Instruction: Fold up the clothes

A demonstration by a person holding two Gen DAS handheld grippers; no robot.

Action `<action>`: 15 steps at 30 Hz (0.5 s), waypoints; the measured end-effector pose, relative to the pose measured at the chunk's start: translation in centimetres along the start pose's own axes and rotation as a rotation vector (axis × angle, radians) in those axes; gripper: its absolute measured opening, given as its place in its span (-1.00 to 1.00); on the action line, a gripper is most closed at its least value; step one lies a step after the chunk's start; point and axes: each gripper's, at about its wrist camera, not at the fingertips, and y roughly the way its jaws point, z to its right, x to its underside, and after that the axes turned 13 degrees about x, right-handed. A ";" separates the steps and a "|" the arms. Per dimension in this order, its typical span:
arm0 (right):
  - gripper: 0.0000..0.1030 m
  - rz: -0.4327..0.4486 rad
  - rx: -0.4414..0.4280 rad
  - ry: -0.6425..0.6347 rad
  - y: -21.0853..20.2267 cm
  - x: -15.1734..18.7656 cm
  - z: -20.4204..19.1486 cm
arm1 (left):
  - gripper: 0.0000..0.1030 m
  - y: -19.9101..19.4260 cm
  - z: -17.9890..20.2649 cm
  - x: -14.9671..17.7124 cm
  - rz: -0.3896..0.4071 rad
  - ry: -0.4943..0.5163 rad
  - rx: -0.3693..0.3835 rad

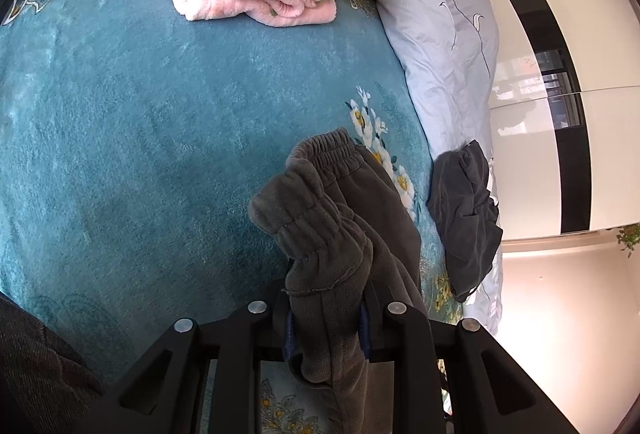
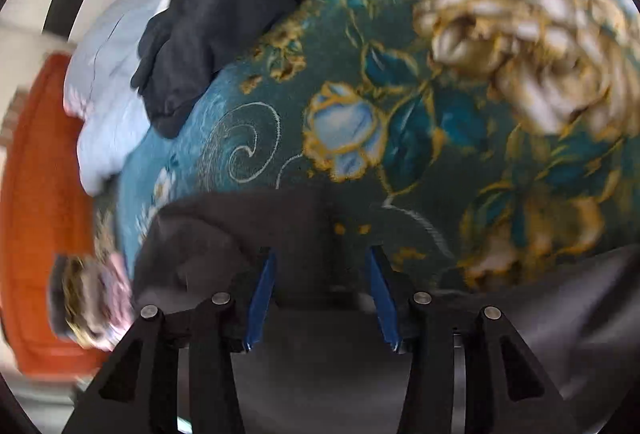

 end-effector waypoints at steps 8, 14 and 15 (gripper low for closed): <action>-0.74 -0.027 -0.019 0.095 1.5 0.0 -0.9 | -0.48 1.3 -0.5 -0.2 -0.019 -0.002 -0.045; -0.84 0.261 -0.019 -0.071 -7.3 -3.3 -4.9 | -0.47 1.8 -0.8 -0.3 -0.030 -0.013 -0.056; -0.84 0.323 -0.005 -0.112 -9.2 -4.0 -5.8 | -0.47 1.9 -0.8 -0.3 -0.034 -0.017 -0.055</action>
